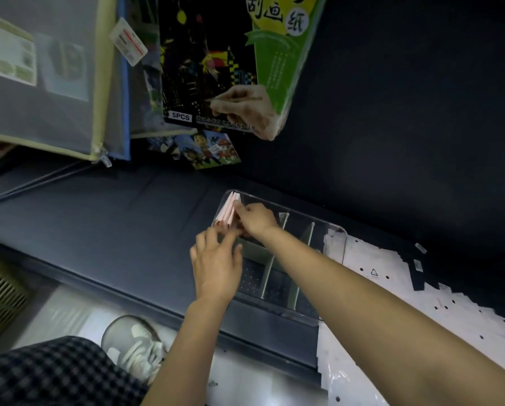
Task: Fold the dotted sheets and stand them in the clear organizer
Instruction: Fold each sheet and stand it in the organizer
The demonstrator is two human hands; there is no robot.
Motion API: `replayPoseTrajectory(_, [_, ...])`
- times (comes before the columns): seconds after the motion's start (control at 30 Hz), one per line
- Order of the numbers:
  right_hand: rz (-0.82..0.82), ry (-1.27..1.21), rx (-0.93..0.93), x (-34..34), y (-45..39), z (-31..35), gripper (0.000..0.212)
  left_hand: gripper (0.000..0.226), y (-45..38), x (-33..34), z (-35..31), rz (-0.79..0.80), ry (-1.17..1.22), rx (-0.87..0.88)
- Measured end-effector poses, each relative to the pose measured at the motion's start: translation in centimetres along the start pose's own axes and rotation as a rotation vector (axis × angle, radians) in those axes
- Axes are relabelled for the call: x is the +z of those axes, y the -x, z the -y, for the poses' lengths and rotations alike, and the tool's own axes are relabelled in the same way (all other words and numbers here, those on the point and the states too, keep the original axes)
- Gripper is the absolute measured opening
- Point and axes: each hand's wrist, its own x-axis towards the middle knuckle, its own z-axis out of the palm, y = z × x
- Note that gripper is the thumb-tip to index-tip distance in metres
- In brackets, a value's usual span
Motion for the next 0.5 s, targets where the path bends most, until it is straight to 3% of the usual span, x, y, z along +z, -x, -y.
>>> replayPoseTrajectory(0.17, [0.006, -0.092, -0.108, -1.3, 1.6, -1.2, 0.051, 0.039, -0.5, 0.0, 0.3, 0.029, -0.034, -0.049])
replayPoseTrajectory(0.3, [-0.087, -0.202, -0.259, -4.8, 5.5, -5.3, 0.029, 0.035, -0.3, -0.4, -1.1, 0.017, -0.005, -0.017])
replayPoseTrajectory(0.4, [-0.105, -0.162, -0.312, -8.4, 9.7, -11.0, 0.012, 0.029, 0.8, -0.3, -3.9, 0.002, 0.071, 0.077])
replayPoseTrajectory(0.5, [-0.148, -0.108, -0.218, -11.1, 13.8, -17.7, 0.008, 0.023, 3.2, 0.4, -7.4, 0.048, 0.137, 0.296])
